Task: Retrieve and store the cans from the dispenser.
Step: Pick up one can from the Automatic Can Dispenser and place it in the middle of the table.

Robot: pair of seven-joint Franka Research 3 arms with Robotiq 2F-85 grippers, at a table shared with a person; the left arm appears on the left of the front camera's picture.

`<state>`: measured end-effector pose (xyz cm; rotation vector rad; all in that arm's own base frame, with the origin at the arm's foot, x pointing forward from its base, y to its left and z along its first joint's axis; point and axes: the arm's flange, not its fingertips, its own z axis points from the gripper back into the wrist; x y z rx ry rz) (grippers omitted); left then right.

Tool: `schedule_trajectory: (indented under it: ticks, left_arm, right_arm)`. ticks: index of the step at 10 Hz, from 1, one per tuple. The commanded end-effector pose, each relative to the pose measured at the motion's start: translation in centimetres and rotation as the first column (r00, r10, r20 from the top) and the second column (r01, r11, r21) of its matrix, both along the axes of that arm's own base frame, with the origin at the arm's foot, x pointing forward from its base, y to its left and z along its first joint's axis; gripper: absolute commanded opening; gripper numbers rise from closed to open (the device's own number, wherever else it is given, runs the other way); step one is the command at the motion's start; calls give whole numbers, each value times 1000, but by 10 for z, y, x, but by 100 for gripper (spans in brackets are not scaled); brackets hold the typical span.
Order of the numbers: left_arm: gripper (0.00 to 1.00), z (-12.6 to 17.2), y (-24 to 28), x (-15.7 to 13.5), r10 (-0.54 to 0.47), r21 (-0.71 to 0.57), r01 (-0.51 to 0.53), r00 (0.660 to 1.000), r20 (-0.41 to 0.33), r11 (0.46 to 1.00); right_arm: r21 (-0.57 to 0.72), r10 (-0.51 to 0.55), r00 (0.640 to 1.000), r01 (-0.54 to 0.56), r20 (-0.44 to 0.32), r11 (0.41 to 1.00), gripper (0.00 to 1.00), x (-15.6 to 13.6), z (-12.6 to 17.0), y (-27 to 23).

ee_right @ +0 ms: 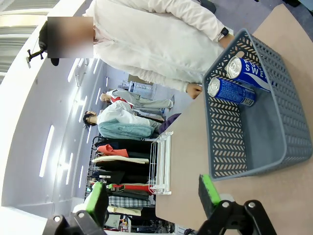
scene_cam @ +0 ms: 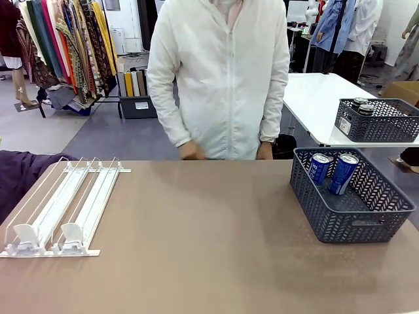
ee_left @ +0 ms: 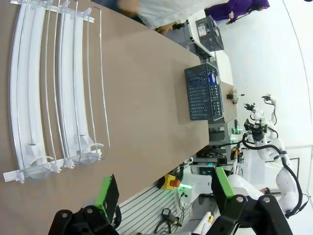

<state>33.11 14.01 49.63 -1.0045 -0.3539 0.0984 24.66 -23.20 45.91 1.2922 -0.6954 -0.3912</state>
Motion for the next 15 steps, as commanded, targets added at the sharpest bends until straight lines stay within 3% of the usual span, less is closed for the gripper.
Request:
schedule_trajectory:
  ticks: [1,15]
  left_arm:
    - [100,2,0,0,0,-23,1,1000,11,1000]
    - [100,2,0,0,0,-23,1,1000,11,1000]
  right_arm:
    - [14,-9,1000,9,28,1000,100,4,4,1]
    - [14,-9,1000,9,28,1000,100,4,4,1]
